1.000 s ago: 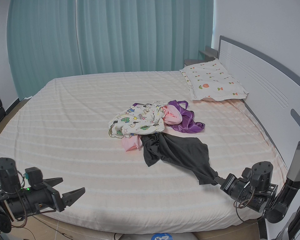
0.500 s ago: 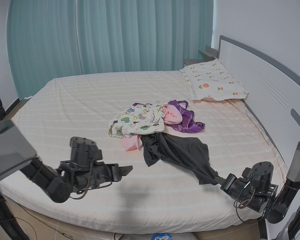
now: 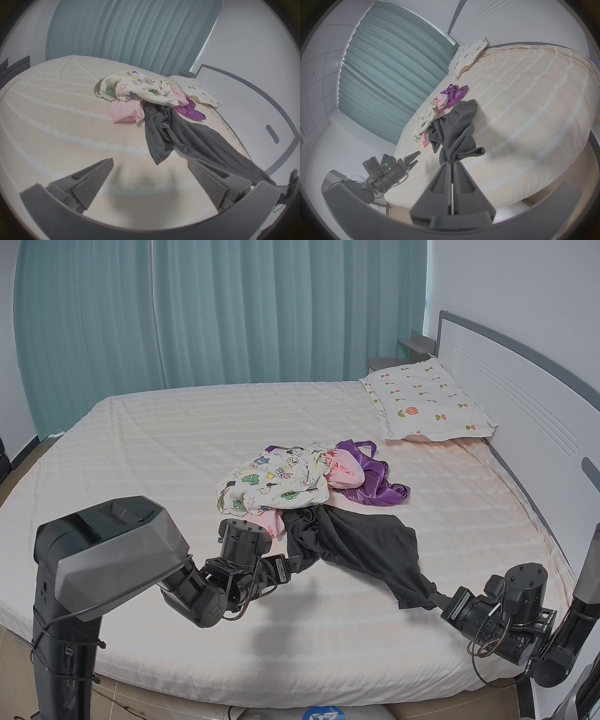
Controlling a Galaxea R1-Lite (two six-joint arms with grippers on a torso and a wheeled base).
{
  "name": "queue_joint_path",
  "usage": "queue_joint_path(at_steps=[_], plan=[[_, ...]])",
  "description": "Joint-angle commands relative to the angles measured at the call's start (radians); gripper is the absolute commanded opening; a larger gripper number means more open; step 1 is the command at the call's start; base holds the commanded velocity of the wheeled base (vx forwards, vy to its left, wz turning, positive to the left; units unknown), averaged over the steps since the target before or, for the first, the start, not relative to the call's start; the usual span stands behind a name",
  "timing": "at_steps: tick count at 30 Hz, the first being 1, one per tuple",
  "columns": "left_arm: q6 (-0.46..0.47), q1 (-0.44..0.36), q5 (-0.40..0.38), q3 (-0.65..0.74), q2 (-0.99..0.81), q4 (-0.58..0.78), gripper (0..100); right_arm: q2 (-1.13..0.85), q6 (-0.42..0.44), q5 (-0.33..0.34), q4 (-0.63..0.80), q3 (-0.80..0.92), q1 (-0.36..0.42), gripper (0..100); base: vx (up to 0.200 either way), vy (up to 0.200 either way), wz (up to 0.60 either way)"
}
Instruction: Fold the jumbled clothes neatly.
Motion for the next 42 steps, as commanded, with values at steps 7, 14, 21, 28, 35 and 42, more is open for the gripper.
queue_joint_path(at_steps=[7, 14, 21, 28, 35, 42], plan=[[-0.002, -0.006, 0.0, -0.21, 0.147, 0.012, 100, 0.005, 0.0, 0.001, 0.0, -0.003, 0.0, 0, 0.0, 0.0, 0.0], [0.001, -0.03, 0.002, -0.276, 0.198, 0.017, 100, 0.005, 0.0, 0.001, 0.0, -0.006, 0.005, 0, 0.0, 0.0, 0.0], [0.004, -0.043, 0.042, -0.345, 0.253, 0.018, 100, 0.003, 0.0, -0.001, 0.0, -0.007, 0.003, 0, 0.0, 0.0, 0.0], [0.006, -0.029, 0.051, -0.356, 0.264, 0.026, 0, 0.002, 0.0, -0.001, -0.002, -0.009, 0.003, 0, 0.0, 0.0, 0.0], [-0.002, -0.018, 0.063, -0.319, 0.255, 0.021, 0, -0.006, 0.001, -0.001, -0.002, -0.012, -0.004, 0, 0.0, 0.0, 0.0], [-0.024, -0.018, 0.077, -0.132, 0.109, -0.029, 0, -0.01, 0.003, -0.001, -0.045, -0.009, -0.004, 0, 0.0, 0.0, 0.0]])
